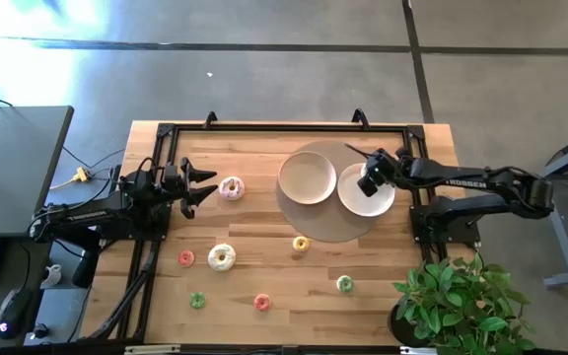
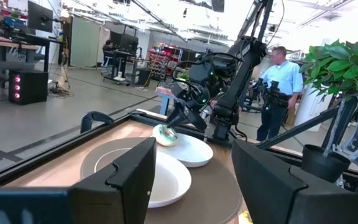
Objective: Pick & Place donuts
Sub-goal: Put the large blue doughnut on the right white plate, then put the large light purple doughnut on the right white plate
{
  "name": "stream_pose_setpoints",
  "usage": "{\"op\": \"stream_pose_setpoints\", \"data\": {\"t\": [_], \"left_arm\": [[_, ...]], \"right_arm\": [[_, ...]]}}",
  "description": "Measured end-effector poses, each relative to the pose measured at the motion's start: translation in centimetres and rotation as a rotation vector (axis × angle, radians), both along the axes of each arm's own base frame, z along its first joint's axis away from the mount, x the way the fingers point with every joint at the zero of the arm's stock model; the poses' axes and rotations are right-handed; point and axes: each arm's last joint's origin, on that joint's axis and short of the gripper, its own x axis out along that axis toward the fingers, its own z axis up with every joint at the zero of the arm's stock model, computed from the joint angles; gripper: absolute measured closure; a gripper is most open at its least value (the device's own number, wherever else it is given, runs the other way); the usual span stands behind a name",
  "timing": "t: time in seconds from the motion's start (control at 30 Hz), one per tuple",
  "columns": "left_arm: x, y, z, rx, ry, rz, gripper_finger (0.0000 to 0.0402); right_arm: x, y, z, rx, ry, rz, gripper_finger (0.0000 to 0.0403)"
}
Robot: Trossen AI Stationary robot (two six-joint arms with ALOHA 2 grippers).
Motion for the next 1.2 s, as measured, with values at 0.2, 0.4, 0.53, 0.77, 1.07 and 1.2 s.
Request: {"op": "stream_pose_setpoints", "data": {"t": [0.2,0.4,0.53,0.77,1.07,1.2], "left_arm": [[0.0,0.0,0.0,0.0,0.0,0.0,0.0192],[0.0,0.1,-0.1,0.037,0.017,0.04,0.0192],[0.0,0.2,-0.6,0.019,0.072,0.068,0.0192],[0.1,-0.2,-0.4,-0.062,0.034,-0.086,0.0192],[0.0,-0.1,-0.1,-0.136,-0.015,-0.055,0.0192],[0.2,0.2,-0.3,-0.164,-0.003,0.035,0.0192]], "right_arm": [[2.2,-0.4,3.2,-0.056,-0.154,0.074,0.0261],[5.8,0.1,8.3,-0.153,-0.535,0.341,0.0249],[7.5,1.0,9.0,-0.181,-0.654,0.46,0.0253],[12.4,2.4,5.6,-0.122,-0.719,0.664,0.0262],[19.5,2.8,2.7,-0.147,-0.599,0.835,0.0263],[21.3,2.2,3.8,-0.162,-0.491,0.83,0.0263]]}}
